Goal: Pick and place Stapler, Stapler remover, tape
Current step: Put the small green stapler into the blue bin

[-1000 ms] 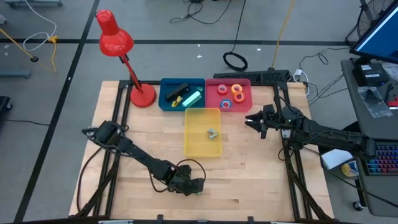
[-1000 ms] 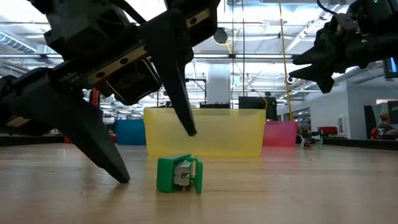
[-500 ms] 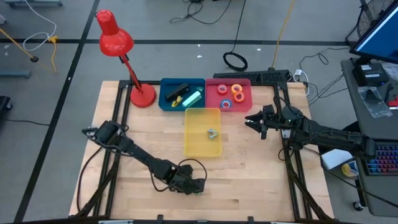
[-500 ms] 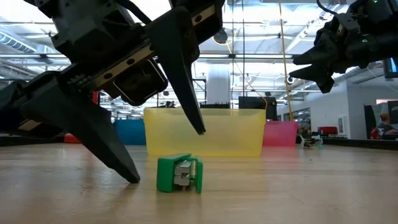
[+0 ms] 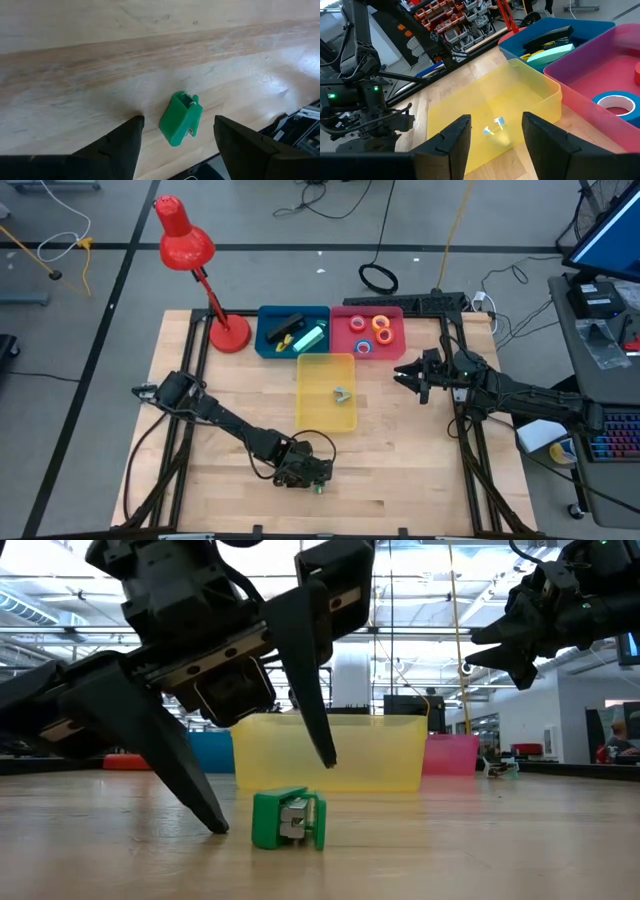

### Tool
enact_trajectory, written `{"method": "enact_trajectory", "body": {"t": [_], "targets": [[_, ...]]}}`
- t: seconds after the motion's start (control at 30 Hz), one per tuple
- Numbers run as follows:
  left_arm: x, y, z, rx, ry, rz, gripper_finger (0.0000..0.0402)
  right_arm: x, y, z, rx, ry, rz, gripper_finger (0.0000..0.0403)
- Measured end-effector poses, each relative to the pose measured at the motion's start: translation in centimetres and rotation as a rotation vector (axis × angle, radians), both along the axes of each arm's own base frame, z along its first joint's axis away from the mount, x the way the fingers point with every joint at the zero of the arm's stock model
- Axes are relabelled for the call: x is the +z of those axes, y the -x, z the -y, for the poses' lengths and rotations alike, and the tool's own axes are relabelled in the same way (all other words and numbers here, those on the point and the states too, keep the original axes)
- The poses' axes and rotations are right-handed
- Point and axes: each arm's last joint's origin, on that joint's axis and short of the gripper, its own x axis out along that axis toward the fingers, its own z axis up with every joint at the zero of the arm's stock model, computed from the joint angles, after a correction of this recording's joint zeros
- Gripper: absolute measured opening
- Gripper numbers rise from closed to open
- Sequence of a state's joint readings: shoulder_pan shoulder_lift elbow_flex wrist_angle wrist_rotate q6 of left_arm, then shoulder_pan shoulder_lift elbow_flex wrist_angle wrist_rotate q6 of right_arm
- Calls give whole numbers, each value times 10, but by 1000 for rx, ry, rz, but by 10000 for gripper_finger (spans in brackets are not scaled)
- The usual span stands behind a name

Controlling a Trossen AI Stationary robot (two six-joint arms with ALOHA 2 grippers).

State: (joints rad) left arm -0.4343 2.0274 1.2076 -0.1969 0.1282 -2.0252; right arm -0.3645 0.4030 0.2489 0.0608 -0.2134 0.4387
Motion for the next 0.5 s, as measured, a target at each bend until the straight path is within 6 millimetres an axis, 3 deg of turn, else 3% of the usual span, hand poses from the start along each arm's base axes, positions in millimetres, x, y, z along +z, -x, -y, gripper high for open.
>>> {"method": "enact_trajectory", "body": {"t": [0.2,0.5], "targets": [[-1,1,-3,27,38,-52,237,0,0,0,2,17,-2,169],[-12,1,-1,-11,54,-77,143,0,0,0,6,35,-5,169]]}}
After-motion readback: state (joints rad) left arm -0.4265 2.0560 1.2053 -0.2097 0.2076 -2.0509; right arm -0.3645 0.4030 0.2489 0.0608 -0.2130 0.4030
